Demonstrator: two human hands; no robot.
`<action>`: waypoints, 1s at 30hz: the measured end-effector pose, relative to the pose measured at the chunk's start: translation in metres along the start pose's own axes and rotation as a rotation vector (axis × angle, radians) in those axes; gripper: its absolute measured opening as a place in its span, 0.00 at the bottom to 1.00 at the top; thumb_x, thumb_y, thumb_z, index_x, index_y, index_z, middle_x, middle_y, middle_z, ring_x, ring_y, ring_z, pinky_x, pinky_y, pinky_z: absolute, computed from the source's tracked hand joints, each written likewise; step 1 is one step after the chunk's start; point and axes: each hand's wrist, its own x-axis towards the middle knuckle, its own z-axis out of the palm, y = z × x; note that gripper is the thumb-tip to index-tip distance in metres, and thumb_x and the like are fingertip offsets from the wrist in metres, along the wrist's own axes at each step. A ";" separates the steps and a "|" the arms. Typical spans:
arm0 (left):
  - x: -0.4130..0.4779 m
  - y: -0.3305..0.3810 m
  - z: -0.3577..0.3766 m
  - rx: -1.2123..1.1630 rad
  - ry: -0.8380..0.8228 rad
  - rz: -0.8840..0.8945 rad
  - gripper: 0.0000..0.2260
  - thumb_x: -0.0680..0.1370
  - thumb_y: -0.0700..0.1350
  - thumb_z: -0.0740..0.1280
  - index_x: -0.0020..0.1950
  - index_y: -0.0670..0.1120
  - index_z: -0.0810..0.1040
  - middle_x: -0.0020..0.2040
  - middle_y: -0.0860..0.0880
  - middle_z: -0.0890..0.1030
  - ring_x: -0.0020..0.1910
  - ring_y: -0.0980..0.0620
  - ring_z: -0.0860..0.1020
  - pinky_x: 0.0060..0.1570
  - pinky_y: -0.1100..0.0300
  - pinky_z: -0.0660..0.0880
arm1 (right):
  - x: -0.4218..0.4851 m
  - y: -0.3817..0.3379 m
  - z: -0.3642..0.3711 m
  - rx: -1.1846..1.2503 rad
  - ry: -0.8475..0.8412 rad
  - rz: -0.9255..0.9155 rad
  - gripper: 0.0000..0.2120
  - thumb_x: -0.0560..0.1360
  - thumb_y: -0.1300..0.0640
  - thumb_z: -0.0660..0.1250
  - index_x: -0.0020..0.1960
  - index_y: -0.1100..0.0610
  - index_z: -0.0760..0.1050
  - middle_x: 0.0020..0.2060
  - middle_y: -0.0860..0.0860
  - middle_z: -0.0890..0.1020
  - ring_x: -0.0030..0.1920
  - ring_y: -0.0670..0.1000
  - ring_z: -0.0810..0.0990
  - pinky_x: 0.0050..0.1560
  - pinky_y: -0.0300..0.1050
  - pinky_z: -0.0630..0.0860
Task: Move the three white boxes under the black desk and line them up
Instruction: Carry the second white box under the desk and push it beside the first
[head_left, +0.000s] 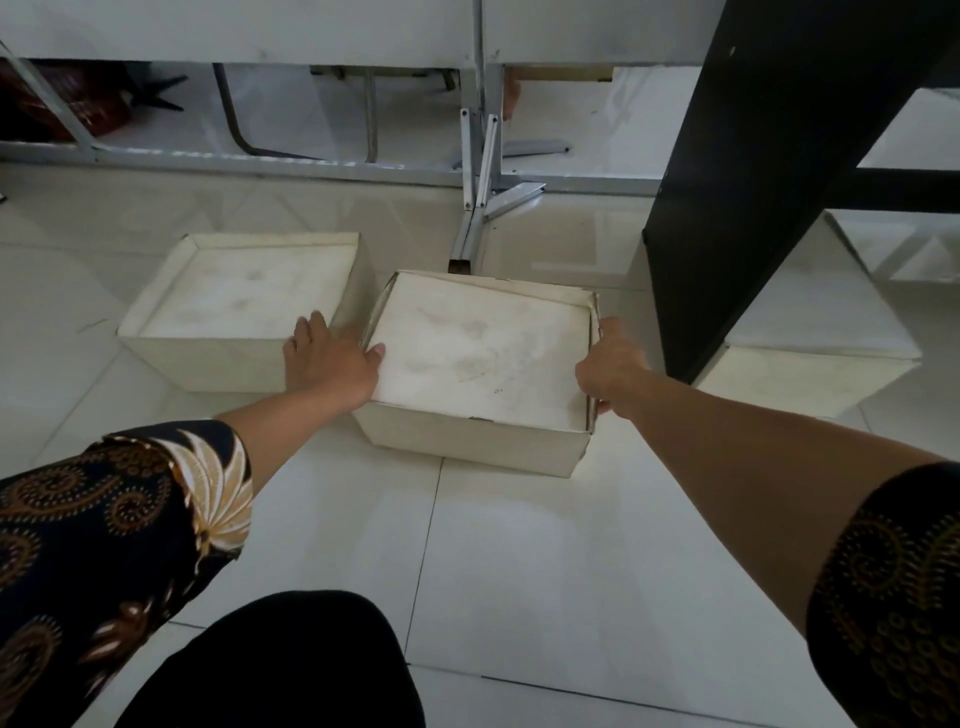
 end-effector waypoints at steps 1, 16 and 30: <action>-0.002 0.001 0.004 0.001 0.034 0.055 0.26 0.80 0.59 0.52 0.71 0.44 0.69 0.78 0.37 0.55 0.77 0.38 0.52 0.74 0.46 0.51 | 0.001 0.005 -0.003 -0.001 0.002 -0.004 0.27 0.77 0.66 0.64 0.71 0.50 0.60 0.55 0.58 0.75 0.48 0.63 0.79 0.36 0.56 0.84; -0.026 0.014 0.003 -1.407 -0.637 -0.583 0.23 0.76 0.64 0.63 0.65 0.52 0.72 0.64 0.47 0.76 0.63 0.39 0.72 0.58 0.24 0.65 | -0.024 0.026 0.005 0.725 -0.207 0.234 0.19 0.84 0.52 0.54 0.71 0.58 0.68 0.61 0.57 0.78 0.57 0.59 0.78 0.64 0.59 0.75; -0.055 0.014 -0.107 -1.337 -0.661 -0.483 0.22 0.76 0.67 0.59 0.60 0.54 0.77 0.61 0.47 0.80 0.61 0.40 0.75 0.63 0.27 0.62 | -0.076 -0.022 -0.089 0.801 -0.247 0.273 0.12 0.84 0.47 0.55 0.57 0.55 0.70 0.46 0.54 0.80 0.43 0.53 0.81 0.38 0.48 0.78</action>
